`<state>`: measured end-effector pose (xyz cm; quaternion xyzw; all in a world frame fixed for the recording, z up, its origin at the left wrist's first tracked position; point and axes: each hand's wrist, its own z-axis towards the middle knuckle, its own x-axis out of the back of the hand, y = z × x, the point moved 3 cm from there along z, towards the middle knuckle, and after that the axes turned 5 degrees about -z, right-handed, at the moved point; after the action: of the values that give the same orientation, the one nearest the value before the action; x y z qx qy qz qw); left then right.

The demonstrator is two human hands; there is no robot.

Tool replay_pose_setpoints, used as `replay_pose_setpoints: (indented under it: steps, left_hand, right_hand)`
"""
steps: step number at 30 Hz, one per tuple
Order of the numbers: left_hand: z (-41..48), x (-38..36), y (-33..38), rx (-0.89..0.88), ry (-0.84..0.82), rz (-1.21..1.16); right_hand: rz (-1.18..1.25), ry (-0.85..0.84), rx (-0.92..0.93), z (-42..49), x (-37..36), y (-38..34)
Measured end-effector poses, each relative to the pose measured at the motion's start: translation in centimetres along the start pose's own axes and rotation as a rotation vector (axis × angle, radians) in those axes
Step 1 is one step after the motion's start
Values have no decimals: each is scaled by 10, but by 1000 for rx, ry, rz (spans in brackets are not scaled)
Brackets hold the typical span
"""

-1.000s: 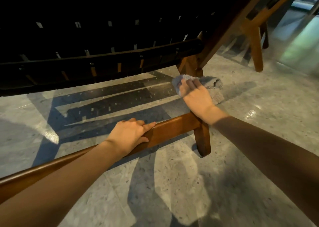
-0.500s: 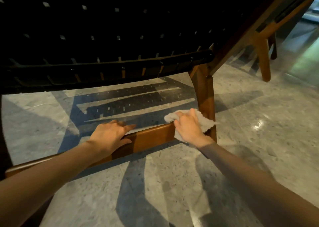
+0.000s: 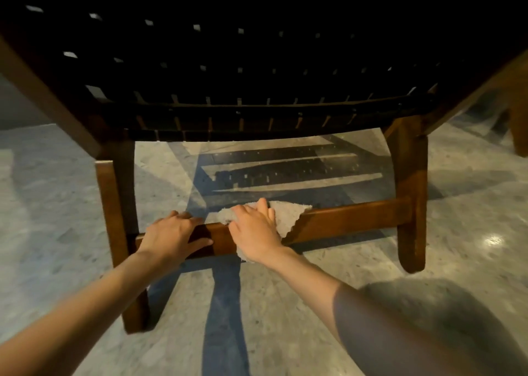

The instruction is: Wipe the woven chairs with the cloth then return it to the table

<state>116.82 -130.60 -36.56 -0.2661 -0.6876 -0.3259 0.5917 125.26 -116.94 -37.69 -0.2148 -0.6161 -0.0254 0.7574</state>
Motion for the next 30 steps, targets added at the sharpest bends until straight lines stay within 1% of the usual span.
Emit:
replay_pose_setpoints:
  steps: [3, 5, 6, 8, 11, 14, 16, 19, 23, 24, 27, 28, 30]
  left_hand:
    - [-3, -4, -1, 15, 8, -43]
    - [0, -3, 4, 5, 31, -67]
    - [3, -2, 9, -9, 49, -84]
    - [12, 1, 22, -58, 89, -102]
    - [33, 3, 46, -128, 111, -95]
    - [53, -1, 71, -185, 69, -111]
    - [63, -7, 83, -224, 40, -113]
    - [75, -13, 96, -302, 6, -127]
    - [90, -14, 99, -358, -41, -146]
    - [92, -14, 98, -366, -48, -148]
    - [96, -15, 93, -369, -62, -212]
    - [96, -15, 92, -366, -64, -244]
    - [96, -16, 90, -378, -71, -285]
  right_hand:
    - [46, -1, 44, -5, 2, 5]
    - [70, 43, 42, -11, 15, 21]
    - [66, 97, 18, -15, 23, 32]
    - [75, 232, -94, -22, 43, 65]
    - [127, 504, -278, -31, 79, 120]
    - [184, 759, -447, -29, 117, 167]
    - [223, 839, -568, -20, 130, 192]
    - [273, 877, -675, 0, 136, 220]
    - [332, 839, -822, 28, 124, 244]
    - [358, 854, -825, 34, 122, 247]
    - [431, 958, -673, 56, 125, 248]
    - [419, 957, -637, 64, 125, 247]
    - [371, 853, -561, 77, 120, 240]
